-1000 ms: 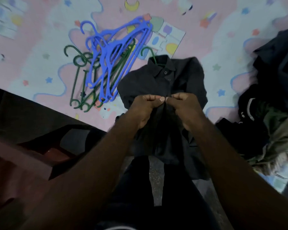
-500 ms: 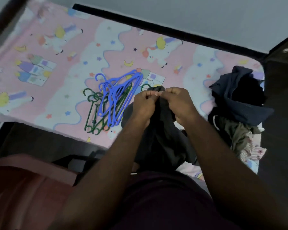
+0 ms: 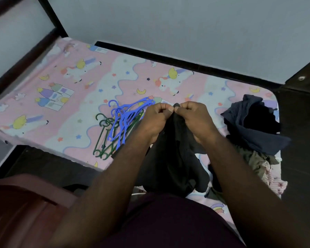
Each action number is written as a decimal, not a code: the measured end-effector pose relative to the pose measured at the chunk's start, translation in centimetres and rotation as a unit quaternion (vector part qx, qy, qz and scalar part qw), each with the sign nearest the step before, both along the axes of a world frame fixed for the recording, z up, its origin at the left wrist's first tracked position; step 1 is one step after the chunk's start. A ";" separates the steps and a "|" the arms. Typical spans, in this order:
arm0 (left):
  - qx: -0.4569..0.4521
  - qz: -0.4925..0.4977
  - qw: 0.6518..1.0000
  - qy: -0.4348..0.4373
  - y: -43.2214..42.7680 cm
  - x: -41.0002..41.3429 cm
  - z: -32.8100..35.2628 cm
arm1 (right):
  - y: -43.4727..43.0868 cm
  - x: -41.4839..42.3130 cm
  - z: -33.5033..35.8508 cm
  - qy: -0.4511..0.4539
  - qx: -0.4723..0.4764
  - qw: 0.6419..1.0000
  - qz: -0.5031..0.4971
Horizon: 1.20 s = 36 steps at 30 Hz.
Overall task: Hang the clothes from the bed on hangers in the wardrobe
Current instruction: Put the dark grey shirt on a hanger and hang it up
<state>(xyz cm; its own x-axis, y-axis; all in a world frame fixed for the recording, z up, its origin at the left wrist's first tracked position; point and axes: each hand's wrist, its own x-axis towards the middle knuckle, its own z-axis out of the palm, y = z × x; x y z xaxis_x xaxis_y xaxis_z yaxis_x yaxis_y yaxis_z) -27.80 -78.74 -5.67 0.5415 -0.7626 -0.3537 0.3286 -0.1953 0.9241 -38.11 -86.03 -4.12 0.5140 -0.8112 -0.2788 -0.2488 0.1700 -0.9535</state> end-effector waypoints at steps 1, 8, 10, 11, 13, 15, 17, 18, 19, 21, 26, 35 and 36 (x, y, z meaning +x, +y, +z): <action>0.009 0.004 1.000 -0.013 -0.1 -0.5 0.0 | -0.1 -0.5 -0.1 -0.008 0.011 1.000 0.005; 0.056 0.064 0.993 -0.086 -0.5 -2.9 0.3 | -1.3 -2.8 -0.4 -0.039 0.095 0.993 0.056; 0.068 0.079 0.990 -0.092 -0.2 -3.4 0.1 | -1.7 -3.5 -0.4 -0.044 0.116 0.988 0.087; 0.073 0.079 0.990 -0.091 0.0 -3.7 0.1 | -1.8 -3.7 -0.6 -0.042 0.118 0.987 0.101; 0.086 0.081 0.989 -0.091 0.3 -4.4 -0.1 | -2.2 -3.9 -1.2 -0.032 0.117 0.986 0.118; 0.106 0.089 0.986 -0.097 0.5 -5.4 -0.1 | -2.3 -4.2 -1.8 -0.012 0.103 0.987 0.124; 0.124 0.104 0.982 -0.099 0.8 -6.1 -0.2 | -2.0 -4.3 -2.4 0.011 0.089 0.988 0.129; 0.133 0.113 0.980 -0.097 0.9 -6.3 -0.2 | -1.8 -4.3 -2.6 0.016 0.082 0.987 0.134; 0.137 0.123 0.979 -0.089 1.1 -6.5 -0.3 | -1.5 -4.4 -2.7 0.023 0.069 0.987 0.140; 0.140 0.140 0.978 -0.062 1.3 -6.8 -0.7 | -1.3 -4.3 -3.1 0.049 -0.007 0.987 0.154; 0.146 0.159 0.976 -0.020 1.6 -6.9 -1.2 | -0.2 -4.2 -3.7 0.188 -0.300 0.902 0.247; 0.054 0.101 0.992 0.052 1.6 -4.8 -1.7 | 0.9 -2.7 -3.1 -0.056 0.195 0.978 0.044; 0.053 0.086 0.994 0.047 1.8 -4.7 -1.6 | 1.0 -2.5 -3.1 -0.068 0.211 0.974 0.041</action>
<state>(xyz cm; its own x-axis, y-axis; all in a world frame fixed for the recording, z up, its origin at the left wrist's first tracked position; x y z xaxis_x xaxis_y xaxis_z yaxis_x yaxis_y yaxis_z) -32.47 -76.92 -7.32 0.6210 -0.6181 -0.4820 0.4492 -0.2232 0.8651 -40.60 -85.05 -7.19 0.6282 -0.5940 -0.5025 -0.1534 0.5386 -0.8285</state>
